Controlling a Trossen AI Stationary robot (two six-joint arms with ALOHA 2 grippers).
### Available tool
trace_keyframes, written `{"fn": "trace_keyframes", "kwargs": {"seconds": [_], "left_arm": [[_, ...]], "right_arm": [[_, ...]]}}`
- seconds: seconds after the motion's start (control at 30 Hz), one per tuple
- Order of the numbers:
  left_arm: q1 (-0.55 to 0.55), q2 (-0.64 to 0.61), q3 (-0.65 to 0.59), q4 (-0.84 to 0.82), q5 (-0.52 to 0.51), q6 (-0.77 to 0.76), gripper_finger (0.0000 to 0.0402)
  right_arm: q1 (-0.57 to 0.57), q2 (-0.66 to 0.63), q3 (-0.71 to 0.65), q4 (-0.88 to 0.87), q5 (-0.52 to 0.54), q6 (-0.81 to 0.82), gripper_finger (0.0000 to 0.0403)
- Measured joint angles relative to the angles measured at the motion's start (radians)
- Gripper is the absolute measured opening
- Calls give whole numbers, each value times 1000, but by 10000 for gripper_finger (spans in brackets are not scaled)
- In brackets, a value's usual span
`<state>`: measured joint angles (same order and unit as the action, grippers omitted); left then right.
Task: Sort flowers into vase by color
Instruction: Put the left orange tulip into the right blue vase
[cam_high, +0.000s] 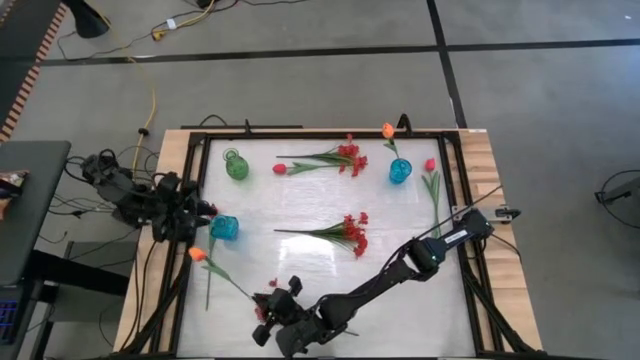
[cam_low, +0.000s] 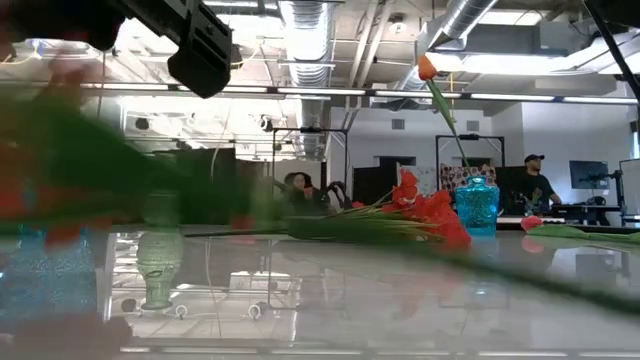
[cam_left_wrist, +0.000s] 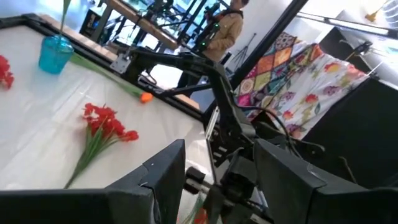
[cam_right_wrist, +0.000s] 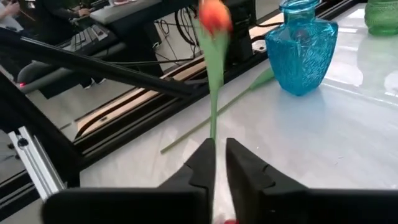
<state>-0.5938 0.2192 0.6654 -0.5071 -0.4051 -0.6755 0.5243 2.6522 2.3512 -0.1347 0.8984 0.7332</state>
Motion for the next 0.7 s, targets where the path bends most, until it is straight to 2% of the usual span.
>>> {"fn": "trace_keyframes", "kwargs": {"seconds": [0.3, 0.43, 0.57, 0.6, 0.7], "left_arm": [[0, 4, 0, 5, 28, 10, 178], [0, 4, 0, 5, 33, 28, 178], [0, 4, 0, 5, 30, 43, 178], [0, 4, 0, 5, 30, 43, 178], [0, 4, 0, 5, 30, 43, 178]], "right_arm": [[-48, 1, 0, -36, -198, 157, 158], [-104, 1, 2, 16, -467, 180, 196], [-170, 1, 4, 5, -722, 291, 213], [-183, 1, 4, -6, -756, 292, 213], [-205, 2, 4, -10, -768, 291, 206]]}}
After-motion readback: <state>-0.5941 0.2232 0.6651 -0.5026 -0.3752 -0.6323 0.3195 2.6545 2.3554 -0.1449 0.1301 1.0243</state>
